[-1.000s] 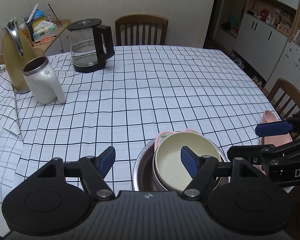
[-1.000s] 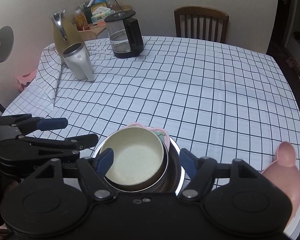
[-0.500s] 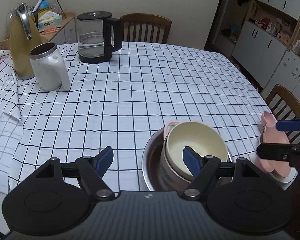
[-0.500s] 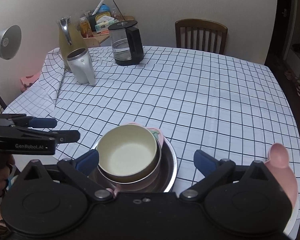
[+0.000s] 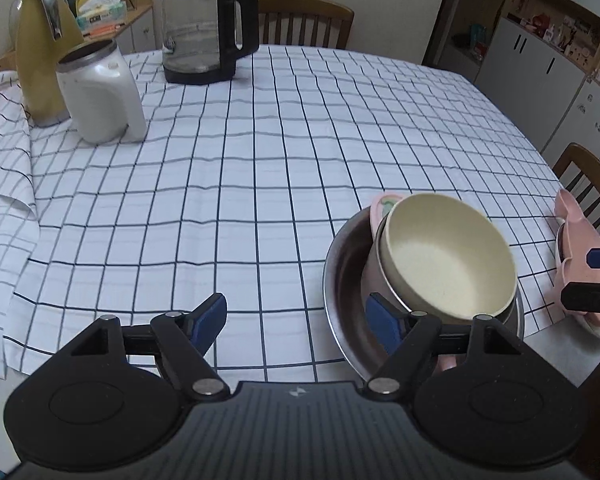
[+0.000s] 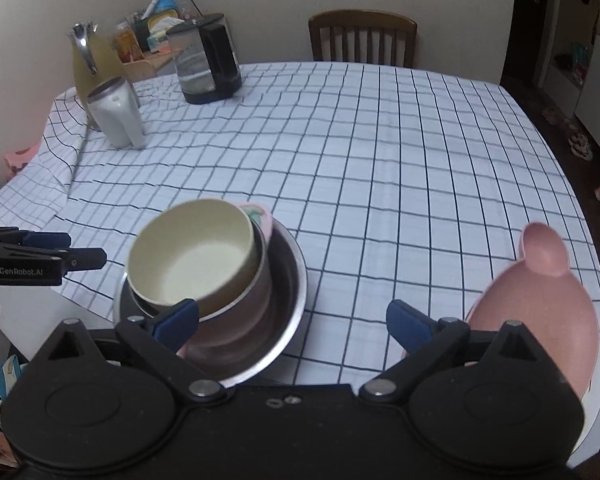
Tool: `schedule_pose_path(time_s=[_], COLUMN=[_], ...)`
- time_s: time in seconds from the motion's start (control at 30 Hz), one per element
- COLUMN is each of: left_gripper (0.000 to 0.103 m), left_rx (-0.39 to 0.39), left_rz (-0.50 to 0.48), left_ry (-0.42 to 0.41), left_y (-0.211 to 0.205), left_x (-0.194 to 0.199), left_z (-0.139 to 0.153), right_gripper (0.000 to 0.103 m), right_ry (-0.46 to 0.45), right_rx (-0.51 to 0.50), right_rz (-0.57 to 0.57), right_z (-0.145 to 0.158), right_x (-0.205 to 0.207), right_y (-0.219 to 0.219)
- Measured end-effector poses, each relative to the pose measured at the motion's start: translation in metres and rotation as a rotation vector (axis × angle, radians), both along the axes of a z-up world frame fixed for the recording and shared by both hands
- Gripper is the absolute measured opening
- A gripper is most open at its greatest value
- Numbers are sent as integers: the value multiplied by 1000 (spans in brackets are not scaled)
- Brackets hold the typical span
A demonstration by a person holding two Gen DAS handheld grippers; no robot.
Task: Organize plates and bowls
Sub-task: 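Close both grippers on the steel bowl rim holding the nested stack, then lift and carry the nested stack with both grippers toward the pink bear plate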
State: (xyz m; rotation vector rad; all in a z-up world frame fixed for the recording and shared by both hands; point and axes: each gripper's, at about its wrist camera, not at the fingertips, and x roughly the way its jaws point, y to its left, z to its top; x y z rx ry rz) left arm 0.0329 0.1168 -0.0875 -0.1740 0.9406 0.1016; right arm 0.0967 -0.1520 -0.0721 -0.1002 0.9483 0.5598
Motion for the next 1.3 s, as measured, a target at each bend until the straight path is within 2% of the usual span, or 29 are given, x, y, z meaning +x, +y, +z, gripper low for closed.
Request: schedule_pose_path(time_s=[0.1,0.27,0.4,0.47,0.6,0.73,0.83,0.9,0.93,1.0,1.07,1.13,1.3], left_gripper=[76,75,75,68,67,53,49,41,33,30,24,19,16], left_rx=[10,17,20,19,19,21,11,9,0,-25,-37,-40,-31], left_rz=[-11,-25,-32,-36,-37,-39,-34,-30,-32,-28,-21,-24,-14], left_ry=[21,52,65,75,94,122,127,131,137,143,146,146,151], left_y=[-3,-8,-9,-11,-13,-16,-17,-17,-17,-17,-17,-18,-18], left_x=[8,18,23,26,31,38,41,43,44,45,45,46,47], left_z=[-10,-20,-23,-24,-28,-32,-33,-32,-32,-33,-33,-32,-33], right_gripper=[94,75,70,60,55,51,45,43,41,40,30,27,18], right_ry=[16,63,98,117,146,136,144,148,153,165,182,191,204], right_rx=[-11,-25,-20,-22,-18,-32,-41,-46,-47,-46,-37,-32,-40], right_rz=[-4,-5,-19,-18,-22,2,12,16,17,15,15,18,1], right_z=[-13,-34,-45,-49,-53,-54,-56,-58,-58,-60,-61,-60,-61], right_x=[1,4,9,12,18,19,22,24,25,27,30,31,35], right_y=[0,5,8,10,15,23,27,28,29,30,31,32,33])
